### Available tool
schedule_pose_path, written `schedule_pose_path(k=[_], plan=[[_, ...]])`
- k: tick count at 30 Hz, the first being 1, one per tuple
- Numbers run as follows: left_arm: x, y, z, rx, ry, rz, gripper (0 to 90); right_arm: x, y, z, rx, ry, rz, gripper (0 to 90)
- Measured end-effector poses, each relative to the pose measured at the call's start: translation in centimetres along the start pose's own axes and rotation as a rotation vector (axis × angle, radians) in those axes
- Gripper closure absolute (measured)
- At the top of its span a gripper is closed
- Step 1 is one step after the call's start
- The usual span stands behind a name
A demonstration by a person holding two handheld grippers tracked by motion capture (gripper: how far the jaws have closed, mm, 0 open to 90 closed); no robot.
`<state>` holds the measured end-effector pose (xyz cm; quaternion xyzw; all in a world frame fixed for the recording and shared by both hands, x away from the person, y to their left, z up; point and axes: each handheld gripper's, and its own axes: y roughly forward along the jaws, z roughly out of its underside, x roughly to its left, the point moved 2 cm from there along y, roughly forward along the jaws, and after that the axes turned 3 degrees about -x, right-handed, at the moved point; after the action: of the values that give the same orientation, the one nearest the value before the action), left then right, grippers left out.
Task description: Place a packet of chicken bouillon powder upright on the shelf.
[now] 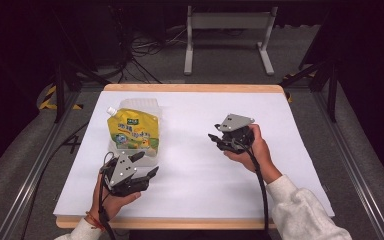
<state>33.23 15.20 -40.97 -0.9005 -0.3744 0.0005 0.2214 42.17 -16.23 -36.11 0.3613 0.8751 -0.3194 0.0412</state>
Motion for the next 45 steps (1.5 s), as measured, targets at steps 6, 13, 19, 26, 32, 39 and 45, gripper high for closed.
schedule_pose_path(k=[6, 13, 19, 26, 32, 39, 45], plan=[[-0.7, 0.6, 0.2, 0.021, 0.017, 0.024, 33.7, -0.1, -0.9, 1.0, 0.016, -0.011, 0.022, 56.6], [-1.3, 1.2, 0.4, 0.041, 0.029, 0.047, 32.3, -0.3, -2.1, 2.3, 0.031, -0.014, 0.044, 53.4], [-2.0, 1.6, 0.6, 0.06, 0.049, 0.074, 31.3, -0.5, -3.1, 4.0, 0.055, -0.012, 0.073, 47.8], [-2.5, 2.2, 1.0, 0.087, 0.06, 0.086, 31.3, -0.6, -4.2, 5.7, 0.072, -0.01, 0.101, 43.9], [-2.9, 2.5, 1.3, 0.104, 0.069, 0.098, 28.5, -0.2, -5.4, 8.3, 0.094, -0.017, 0.124, 37.9], [-3.2, 2.8, 1.7, 0.122, 0.076, 0.11, 25.8, -0.1, -6.7, 10.7, 0.114, -0.004, 0.135, 30.5], [-3.3, 3.0, 2.0, 0.139, 0.092, 0.11, 22.5, -0.1, -7.8, 12.7, 0.12, 0.015, 0.144, 26.5]])
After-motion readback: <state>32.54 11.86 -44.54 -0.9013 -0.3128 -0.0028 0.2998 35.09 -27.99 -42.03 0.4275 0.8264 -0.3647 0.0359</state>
